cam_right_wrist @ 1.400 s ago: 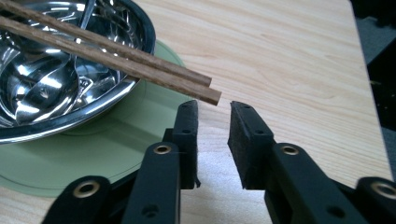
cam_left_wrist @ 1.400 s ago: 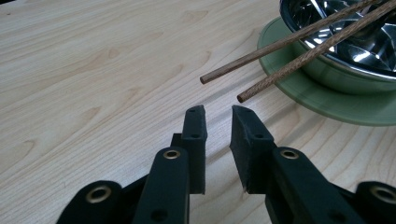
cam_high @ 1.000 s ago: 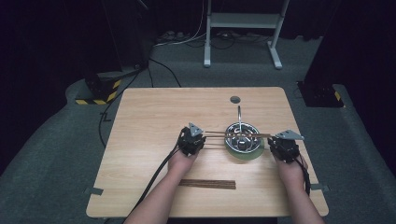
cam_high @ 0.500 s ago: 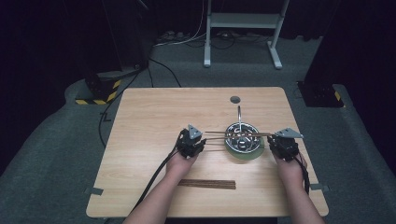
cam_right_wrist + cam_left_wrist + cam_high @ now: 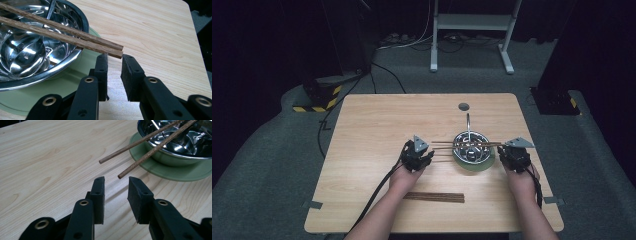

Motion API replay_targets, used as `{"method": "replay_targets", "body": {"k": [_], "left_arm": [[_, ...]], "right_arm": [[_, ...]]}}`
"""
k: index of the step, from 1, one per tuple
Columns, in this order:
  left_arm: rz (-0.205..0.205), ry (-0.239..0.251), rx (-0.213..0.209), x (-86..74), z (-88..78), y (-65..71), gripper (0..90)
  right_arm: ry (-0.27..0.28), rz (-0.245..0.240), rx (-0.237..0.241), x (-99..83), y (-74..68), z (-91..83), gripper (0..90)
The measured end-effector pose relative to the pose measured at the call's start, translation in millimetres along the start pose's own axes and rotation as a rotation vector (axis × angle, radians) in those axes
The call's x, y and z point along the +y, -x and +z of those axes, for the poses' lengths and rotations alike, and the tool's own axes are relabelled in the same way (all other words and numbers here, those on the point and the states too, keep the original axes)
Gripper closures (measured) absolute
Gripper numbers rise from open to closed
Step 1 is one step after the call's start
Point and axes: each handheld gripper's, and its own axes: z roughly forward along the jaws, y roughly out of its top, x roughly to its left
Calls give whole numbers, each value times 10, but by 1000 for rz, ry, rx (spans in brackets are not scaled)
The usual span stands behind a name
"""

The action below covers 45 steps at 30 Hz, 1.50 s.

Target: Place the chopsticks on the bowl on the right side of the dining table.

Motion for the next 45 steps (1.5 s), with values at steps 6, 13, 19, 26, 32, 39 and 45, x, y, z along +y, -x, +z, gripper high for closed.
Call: {"method": "replay_targets", "body": {"k": [6, 13, 19, 26, 32, 39, 45], "left_arm": [[-36, -16, 13, 0, 80, -52, 793], [-61, -12, 17, 5, 144, -93, 813], [-52, -29, 15, -2, 115, -55, 754], [-63, -14, 2, 36, 136, -70, 698], [-64, -22, 8, 55, 167, -59, 757], [-74, -22, 13, 73, 202, -106, 769], [-73, -29, 15, 92, 217, -137, 773]], "right_arm": [[0, -6, 1, -3, -3, 12, 749], [-1, -1, 3, -20, -7, 23, 749], [-1, 1, 0, -23, 0, 15, 748], [2, -6, -1, -11, 13, 8, 753], [0, -3, 0, 14, -1, 11, 753], [-4, -7, 0, 13, 1, 21, 751], [-7, -7, -1, 12, -2, 26, 750]]}}
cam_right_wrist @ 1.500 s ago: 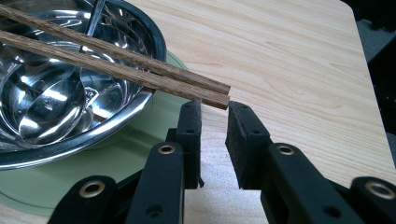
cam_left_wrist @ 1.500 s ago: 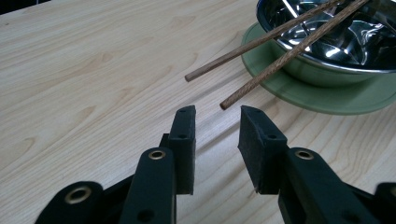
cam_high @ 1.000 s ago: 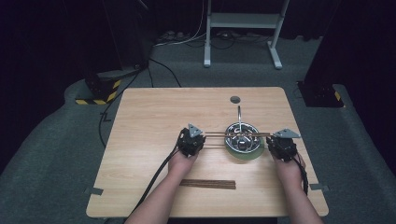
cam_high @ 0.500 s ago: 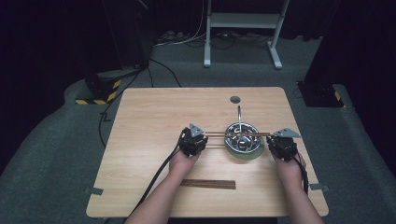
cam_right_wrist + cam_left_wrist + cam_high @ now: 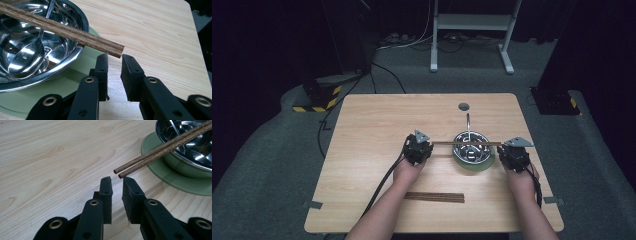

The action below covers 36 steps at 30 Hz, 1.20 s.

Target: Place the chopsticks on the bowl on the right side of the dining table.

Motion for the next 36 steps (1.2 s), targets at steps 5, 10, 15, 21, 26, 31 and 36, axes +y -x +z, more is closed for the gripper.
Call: {"method": "replay_targets", "body": {"k": [5, 10, 15, 21, 26, 31, 36], "left_arm": [[3, 2, 3, 19, -8, 2, 773], [7, -3, 5, 15, -4, 14, 767], [10, -10, 5, 4, 5, 37, 762], [19, -11, 6, 5, 1, 39, 758], [20, -11, 5, 2, 1, 44, 745], [25, -10, 10, -2, -17, 43, 720], [24, -11, 15, -40, -79, 40, 649]], "right_arm": [[0, -5, -1, -5, 8, 3, 748], [6, 2, -4, -5, 21, 0, 749], [6, 11, -6, -4, 32, 0, 749], [3, 10, -8, -1, 40, 8, 748], [0, 8, -10, -7, 31, 10, 736], [2, 2, -16, -19, 27, 3, 701], [11, 20, -16, -55, -4, -59, 603]]}}
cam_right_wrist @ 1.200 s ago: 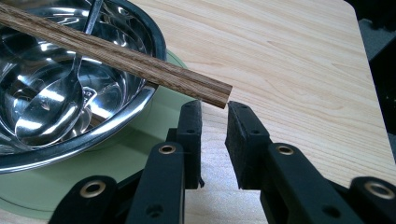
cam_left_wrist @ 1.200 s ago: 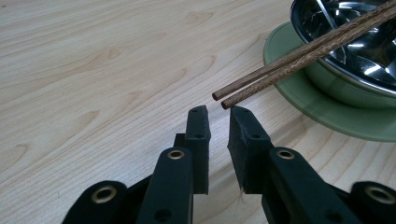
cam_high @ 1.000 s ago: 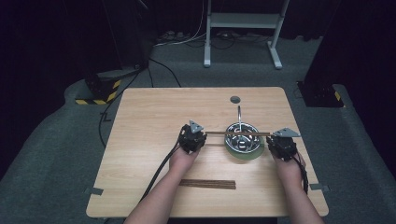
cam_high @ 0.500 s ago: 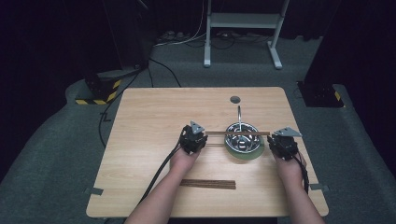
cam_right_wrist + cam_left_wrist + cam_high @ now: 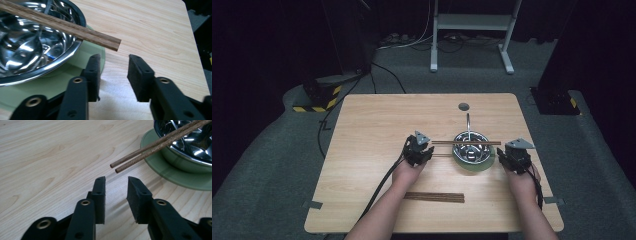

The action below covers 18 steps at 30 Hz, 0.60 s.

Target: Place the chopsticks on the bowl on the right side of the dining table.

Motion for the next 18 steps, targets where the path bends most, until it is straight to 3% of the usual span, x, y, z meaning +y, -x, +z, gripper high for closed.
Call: {"method": "replay_targets", "body": {"k": [5, 7, 8, 10, 12, 13, 14, 18], "left_arm": [[16, -15, -20, -127, -200, -48, 581], [23, -19, -20, -210, -309, -96, 534], [14, -15, -22, -247, -351, -121, 513], [-48, 0, -17, -375, -480, -211, 480], [-70, -2, -2, -489, -609, -343, 466], [-74, -5, 7, -577, -711, -448, 462], [-44, -25, 24, -647, -800, -548, 455], [-87, -51, 56, -968, -1037, -807, 409]], "right_arm": [[29, 60, 58, -82, -56, -119, 498], [26, 111, 117, -153, -90, -169, 451], [32, 125, 137, -194, -111, -196, 434], [33, 152, 160, -281, -172, -243, 406], [17, 161, 176, -370, -230, -277, 394], [9, 161, 177, -406, -256, -292, 393], [-1, 154, 177, -468, -307, -313, 387], [-59, 68, 162, -601, -432, -327, 369]]}}
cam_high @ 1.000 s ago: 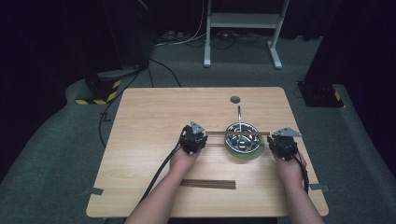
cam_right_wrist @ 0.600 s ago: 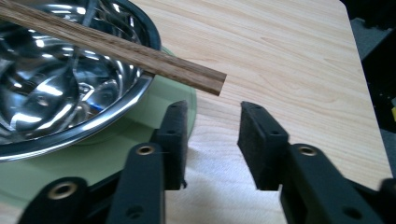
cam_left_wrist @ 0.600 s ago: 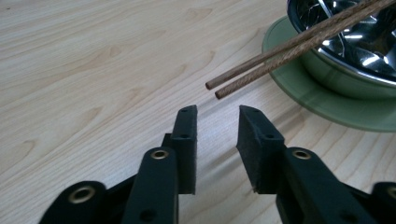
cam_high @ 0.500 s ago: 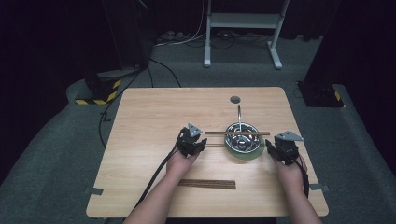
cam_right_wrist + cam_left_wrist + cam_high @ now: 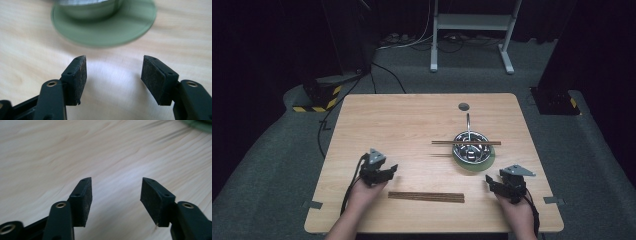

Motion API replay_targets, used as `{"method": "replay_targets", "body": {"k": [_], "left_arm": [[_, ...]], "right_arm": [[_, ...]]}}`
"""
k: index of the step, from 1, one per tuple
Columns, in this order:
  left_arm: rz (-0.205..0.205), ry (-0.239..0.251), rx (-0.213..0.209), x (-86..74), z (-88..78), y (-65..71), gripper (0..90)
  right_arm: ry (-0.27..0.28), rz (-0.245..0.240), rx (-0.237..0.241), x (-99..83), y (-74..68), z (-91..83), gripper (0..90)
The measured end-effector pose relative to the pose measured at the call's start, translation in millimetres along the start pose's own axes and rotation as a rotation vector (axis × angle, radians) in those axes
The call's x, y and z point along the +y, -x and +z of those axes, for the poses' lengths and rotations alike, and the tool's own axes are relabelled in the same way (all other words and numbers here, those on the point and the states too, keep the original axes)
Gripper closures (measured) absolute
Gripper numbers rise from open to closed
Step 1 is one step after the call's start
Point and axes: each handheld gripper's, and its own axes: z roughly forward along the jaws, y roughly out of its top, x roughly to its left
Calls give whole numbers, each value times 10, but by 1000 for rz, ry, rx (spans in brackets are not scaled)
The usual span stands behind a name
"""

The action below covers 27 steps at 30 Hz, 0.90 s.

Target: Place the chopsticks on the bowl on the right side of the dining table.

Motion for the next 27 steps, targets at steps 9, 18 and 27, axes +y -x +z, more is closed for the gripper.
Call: {"method": "replay_targets", "body": {"k": [9, 18, 27], "left_arm": [[-18, -36, 69, -538, -333, -340, 269], [-51, -24, 101, -766, -536, -424, 136], [-54, -22, 89, -763, -529, -423, 139]], "right_arm": [[-16, -41, 1, -39, -80, -35, 321], [-16, -31, -4, -45, -94, -37, 301], [-21, -26, -1, -46, -118, -36, 291]]}}
